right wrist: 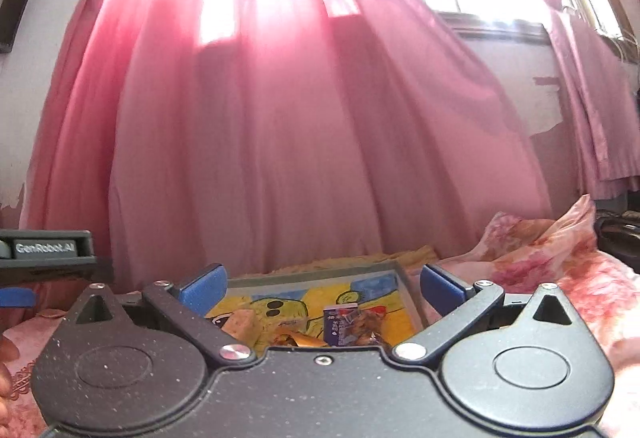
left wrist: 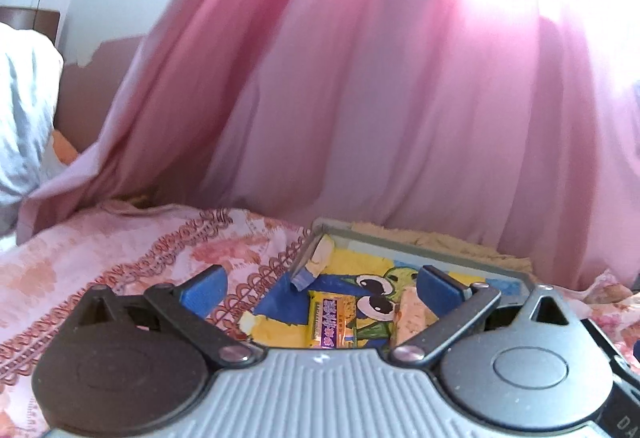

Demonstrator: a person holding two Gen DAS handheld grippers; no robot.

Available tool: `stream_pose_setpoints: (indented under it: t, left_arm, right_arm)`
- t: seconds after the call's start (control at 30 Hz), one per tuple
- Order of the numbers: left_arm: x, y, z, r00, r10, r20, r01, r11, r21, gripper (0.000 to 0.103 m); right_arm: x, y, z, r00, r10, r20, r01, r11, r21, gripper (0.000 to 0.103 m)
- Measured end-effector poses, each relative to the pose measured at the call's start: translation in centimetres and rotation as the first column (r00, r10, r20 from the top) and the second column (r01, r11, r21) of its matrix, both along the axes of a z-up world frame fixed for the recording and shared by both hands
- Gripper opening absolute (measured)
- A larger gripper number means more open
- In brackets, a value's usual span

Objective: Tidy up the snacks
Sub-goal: 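Lift both tools away from the tray back over the remaining snacks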

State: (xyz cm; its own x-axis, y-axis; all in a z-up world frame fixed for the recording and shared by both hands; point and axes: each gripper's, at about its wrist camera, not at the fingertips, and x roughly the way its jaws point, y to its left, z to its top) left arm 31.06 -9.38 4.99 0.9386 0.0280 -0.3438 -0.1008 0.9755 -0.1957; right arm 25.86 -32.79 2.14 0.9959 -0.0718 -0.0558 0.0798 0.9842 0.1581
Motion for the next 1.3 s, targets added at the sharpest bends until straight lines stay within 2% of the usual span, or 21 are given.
stream_pose_setpoints:
  t: [0.27,0.53,0.7,1.0,1.3]
  left_arm:
    - [-6.1,1.0,1.4,0.998,-0.006,0.063,0.004,1.0,0.024,0.103]
    - [-11.5,3.5,0.9,0.998,-0.005,0.059,0.002,0.998,0.057,0.103]
    - [-14.1,5.3,-0.3,1.0,-0.002,0.017,0.0,0.997,0.08,0.103]
    - [-18.2,8.3,-2.7,0.998,-0.009,-0.067,0.016,0.995,0.096,0.103]
    - [-19.9,10.2,-5.4,0.986,-0.025,-0.163,0.039,0.996,0.084,0.103]
  right_arm:
    - [-5.3,0.7,0.6,1.0,0.002,0.005,-0.001,1.0,-0.014,0.102]
    - [-10.6,2.2,0.0,0.999,0.032,-0.015,-0.033,0.998,-0.044,0.102]
    - [-13.4,3.4,-0.6,0.998,0.06,-0.033,-0.061,0.997,-0.054,0.102]
    - [-17.3,5.9,-1.6,0.986,0.112,-0.125,-0.12,0.991,-0.063,0.102]
    - [-18.7,9.2,-3.6,0.95,0.19,-0.249,-0.216,0.973,-0.084,0.102]
